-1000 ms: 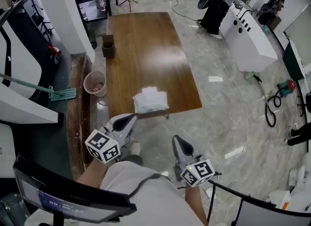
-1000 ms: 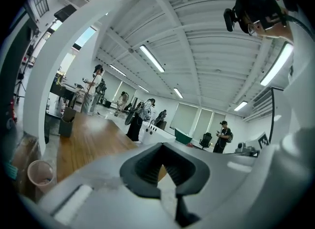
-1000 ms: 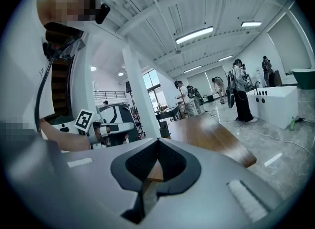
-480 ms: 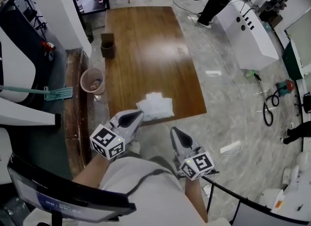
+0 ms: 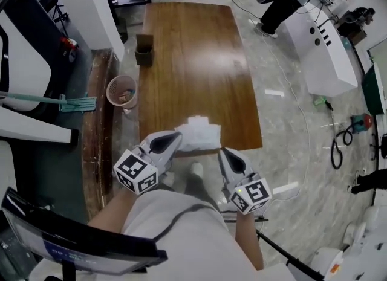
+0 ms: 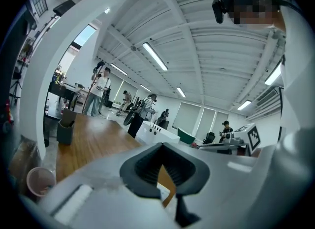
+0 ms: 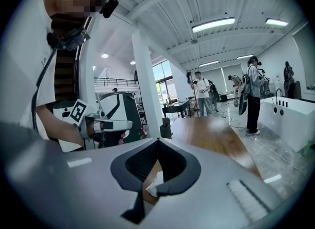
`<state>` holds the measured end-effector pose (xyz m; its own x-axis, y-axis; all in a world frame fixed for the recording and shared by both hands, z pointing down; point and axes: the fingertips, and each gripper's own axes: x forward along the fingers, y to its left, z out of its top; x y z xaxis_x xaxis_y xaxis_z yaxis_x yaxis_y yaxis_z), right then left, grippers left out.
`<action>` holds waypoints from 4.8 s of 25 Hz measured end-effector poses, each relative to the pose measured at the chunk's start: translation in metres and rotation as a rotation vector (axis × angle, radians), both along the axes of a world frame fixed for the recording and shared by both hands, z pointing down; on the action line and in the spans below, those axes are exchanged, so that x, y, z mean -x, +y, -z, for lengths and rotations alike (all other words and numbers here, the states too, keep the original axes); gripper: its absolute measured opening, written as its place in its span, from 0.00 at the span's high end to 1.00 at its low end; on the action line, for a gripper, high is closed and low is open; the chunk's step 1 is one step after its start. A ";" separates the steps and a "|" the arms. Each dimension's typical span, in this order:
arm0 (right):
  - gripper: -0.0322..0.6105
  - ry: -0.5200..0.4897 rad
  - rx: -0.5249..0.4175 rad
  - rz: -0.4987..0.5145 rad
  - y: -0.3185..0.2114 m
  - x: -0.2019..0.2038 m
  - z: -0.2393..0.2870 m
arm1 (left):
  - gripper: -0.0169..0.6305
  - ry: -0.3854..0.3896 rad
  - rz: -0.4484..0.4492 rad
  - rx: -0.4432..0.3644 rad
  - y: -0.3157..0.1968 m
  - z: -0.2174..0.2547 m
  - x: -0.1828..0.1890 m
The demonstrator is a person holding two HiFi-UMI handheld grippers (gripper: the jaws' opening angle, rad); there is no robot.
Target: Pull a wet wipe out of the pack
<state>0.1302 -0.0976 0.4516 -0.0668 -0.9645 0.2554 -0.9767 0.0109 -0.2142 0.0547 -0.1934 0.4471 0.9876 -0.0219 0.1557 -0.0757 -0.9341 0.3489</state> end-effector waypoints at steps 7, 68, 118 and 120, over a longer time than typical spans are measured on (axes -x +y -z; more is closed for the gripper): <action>0.94 0.110 0.105 0.214 -0.035 -0.023 -0.047 | 0.97 -0.035 0.110 -0.001 -0.003 -0.011 -0.015; 0.92 0.372 0.452 0.831 -0.081 -0.012 -0.203 | 0.96 -0.265 0.397 0.040 0.017 -0.101 -0.020; 0.92 0.281 0.190 0.426 -0.055 -0.030 -0.075 | 0.96 -0.141 0.275 -0.065 0.003 -0.039 -0.016; 0.92 0.261 0.164 0.397 -0.051 -0.033 -0.065 | 0.96 -0.132 0.267 -0.072 0.003 -0.034 -0.017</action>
<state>0.1631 -0.1486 0.5169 -0.3345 -0.8234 0.4583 -0.9251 0.3797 0.0071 0.0718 -0.1905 0.4810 0.9169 -0.2931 0.2710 -0.3617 -0.8971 0.2537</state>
